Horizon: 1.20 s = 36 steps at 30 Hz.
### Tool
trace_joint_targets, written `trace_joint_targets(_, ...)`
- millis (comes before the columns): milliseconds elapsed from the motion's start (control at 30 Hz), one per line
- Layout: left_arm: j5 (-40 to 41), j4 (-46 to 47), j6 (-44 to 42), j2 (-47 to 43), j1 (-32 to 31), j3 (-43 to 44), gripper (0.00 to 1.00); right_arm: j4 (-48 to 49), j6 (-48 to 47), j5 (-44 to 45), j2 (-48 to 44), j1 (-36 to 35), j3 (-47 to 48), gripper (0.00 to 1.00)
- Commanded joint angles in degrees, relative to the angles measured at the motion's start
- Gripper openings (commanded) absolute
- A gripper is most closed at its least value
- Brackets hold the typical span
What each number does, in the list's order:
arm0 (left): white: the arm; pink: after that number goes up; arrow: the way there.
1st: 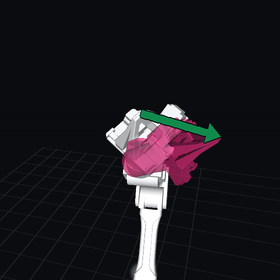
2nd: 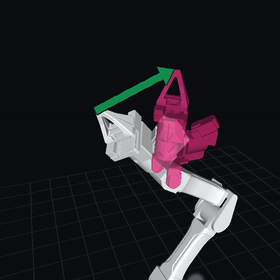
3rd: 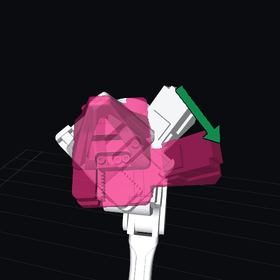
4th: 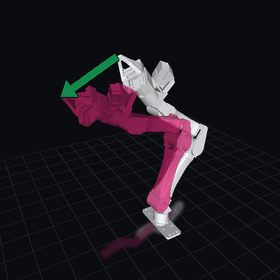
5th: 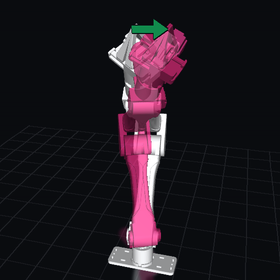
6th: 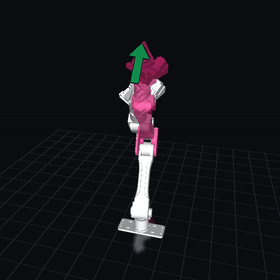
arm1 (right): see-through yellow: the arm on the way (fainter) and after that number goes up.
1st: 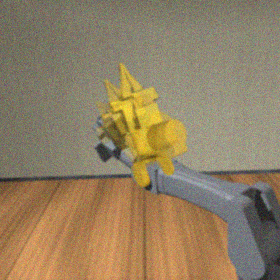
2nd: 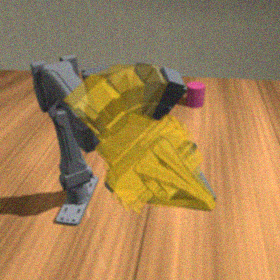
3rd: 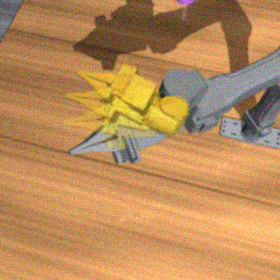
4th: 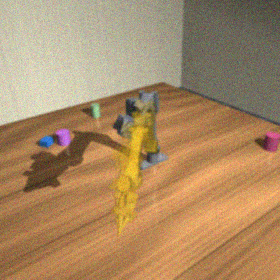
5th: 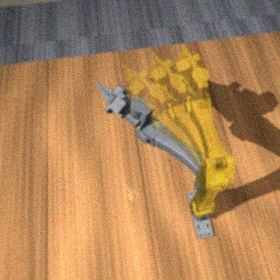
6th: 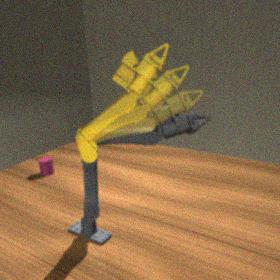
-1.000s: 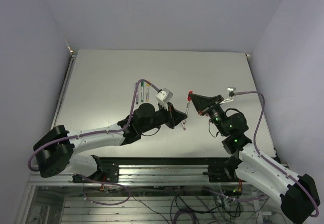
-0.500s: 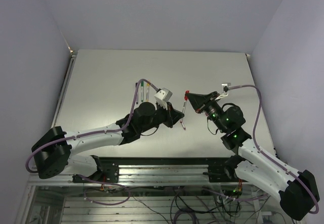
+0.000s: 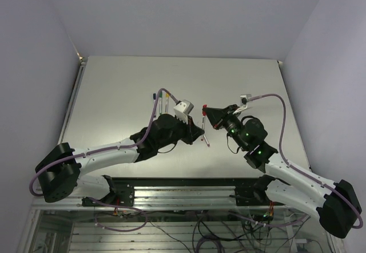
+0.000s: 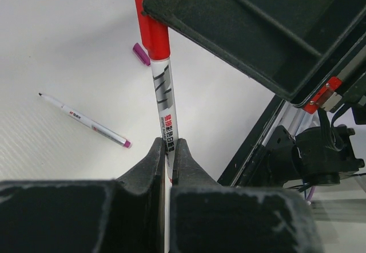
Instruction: Insert the pens into the pen caps
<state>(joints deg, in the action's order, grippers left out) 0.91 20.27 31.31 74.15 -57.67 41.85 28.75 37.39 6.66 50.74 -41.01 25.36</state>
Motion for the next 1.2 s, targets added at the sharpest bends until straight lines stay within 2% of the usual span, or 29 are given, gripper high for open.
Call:
trace_joint_targets(0, 5.88, 15.75, -0.32, -4.51, 2.43, 4.21, 0.07, -12.49, -1.52, -2.71, 1.67, -2.75, 0.04, 0.00)
trace_joint_targets(100, 7.11, 14.70, -0.05, -5.91, 2.45, 2.17, 0.07, -13.45, -3.51, 1.39, 1.19, -2.80, 2.24, 0.01)
trace_joint_targets(367, 9.26, 7.51, 2.23, -5.17, 2.41, -1.11, 0.07, -12.13, -9.22, 8.94, -1.63, -2.77, 9.58, 0.47)
trace_joint_targets(467, 10.53, 5.12, 3.45, -4.03, 2.41, -1.92, 0.07, -10.56, -9.93, 10.52, -4.03, -2.80, 10.40, 0.55)
trace_joint_targets(567, 13.35, 2.12, 3.78, -2.61, 2.55, -1.36, 0.07, -10.99, -10.43, 11.76, -6.40, -2.71, 10.64, 0.57)
trace_joint_targets(733, 18.00, -4.39, 2.72, 1.34, 4.28, 2.85, 0.07, -18.53, -9.99, 15.74, -8.19, -2.74, 11.21, 0.57)
trace_joint_targets(967, 11.73, -10.55, 1.76, 13.35, 14.13, 10.93, 0.07, -27.94, -6.61, 19.83, -10.08, -2.75, 9.64, 0.57)
trace_joint_targets(1167, 9.36, -17.64, -0.49, 25.52, 18.46, 20.45, 0.07, -31.91, -3.99, 21.20, -11.32, -2.67, 8.50, 0.56)
